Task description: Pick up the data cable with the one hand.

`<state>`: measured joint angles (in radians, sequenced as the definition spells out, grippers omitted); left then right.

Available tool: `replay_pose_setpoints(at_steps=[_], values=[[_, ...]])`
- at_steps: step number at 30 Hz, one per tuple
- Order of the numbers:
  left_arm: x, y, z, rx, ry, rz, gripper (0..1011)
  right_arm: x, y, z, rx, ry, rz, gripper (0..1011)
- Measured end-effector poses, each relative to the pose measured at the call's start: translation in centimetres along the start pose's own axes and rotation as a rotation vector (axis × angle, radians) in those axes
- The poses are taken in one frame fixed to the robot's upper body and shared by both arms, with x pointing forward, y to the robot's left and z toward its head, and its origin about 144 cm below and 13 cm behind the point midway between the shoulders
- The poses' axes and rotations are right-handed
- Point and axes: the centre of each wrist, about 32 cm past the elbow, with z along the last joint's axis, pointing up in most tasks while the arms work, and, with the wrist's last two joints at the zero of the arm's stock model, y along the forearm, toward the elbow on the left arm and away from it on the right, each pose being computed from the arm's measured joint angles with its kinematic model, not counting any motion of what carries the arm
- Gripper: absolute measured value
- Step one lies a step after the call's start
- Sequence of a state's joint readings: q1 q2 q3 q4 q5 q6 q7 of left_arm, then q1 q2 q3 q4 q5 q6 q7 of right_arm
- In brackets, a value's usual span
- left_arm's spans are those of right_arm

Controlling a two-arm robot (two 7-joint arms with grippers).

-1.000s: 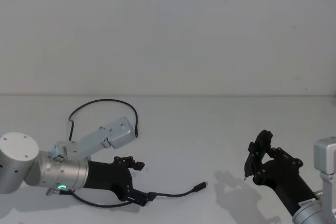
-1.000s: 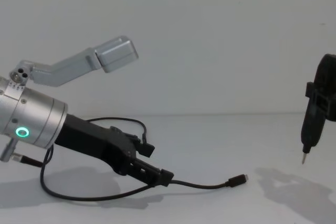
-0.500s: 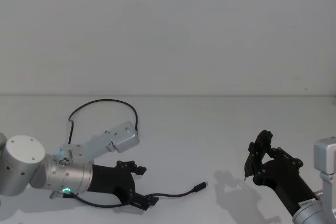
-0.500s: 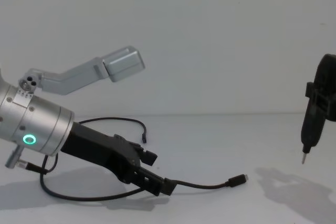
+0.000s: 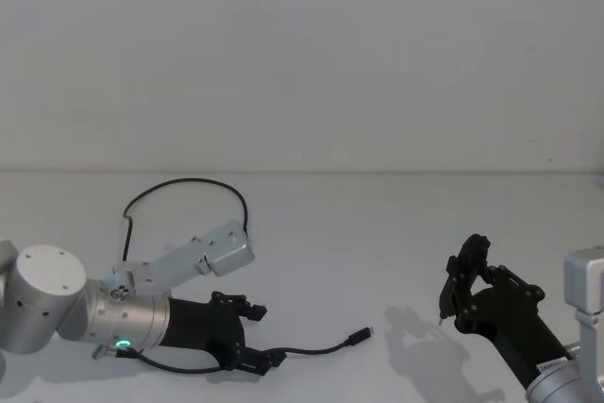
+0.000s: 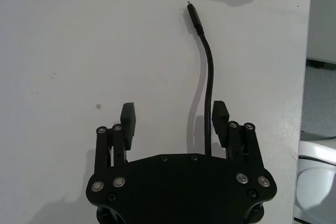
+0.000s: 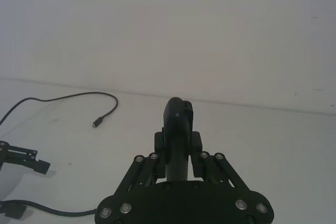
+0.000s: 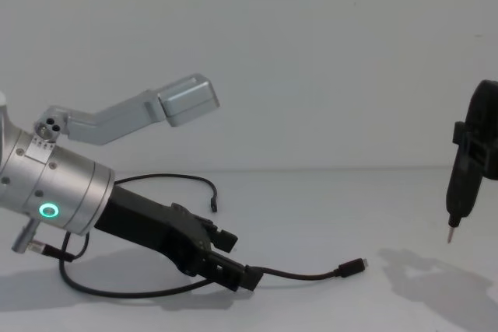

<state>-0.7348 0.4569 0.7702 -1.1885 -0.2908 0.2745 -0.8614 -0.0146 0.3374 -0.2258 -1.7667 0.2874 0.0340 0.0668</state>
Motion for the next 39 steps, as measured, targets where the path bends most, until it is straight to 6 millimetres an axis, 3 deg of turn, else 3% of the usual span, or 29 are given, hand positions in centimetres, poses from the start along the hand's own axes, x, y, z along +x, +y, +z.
replay_pose_setpoints(at_steps=[8, 12, 27, 39], values=[[-0.02, -0.08, -0.02, 0.003, 0.001, 0.000, 659, 0.00, 0.00, 0.00, 0.000, 0.000, 0.000, 263], [-0.02, -0.10, -0.02, 0.004, 0.001, 0.001, 487, 0.00, 0.00, 0.00, 0.000, 0.000, 0.000, 263], [-0.03, -0.17, -0.03, 0.004, 0.002, 0.001, 54, 0.00, 0.00, 0.00, 0.000, 0.000, 0.000, 263], [-0.24, -0.17, -0.11, -0.014, -0.017, 0.009, 40, 0.05, 0.00, 0.36, 0.021, -0.002, 0.011, 263]])
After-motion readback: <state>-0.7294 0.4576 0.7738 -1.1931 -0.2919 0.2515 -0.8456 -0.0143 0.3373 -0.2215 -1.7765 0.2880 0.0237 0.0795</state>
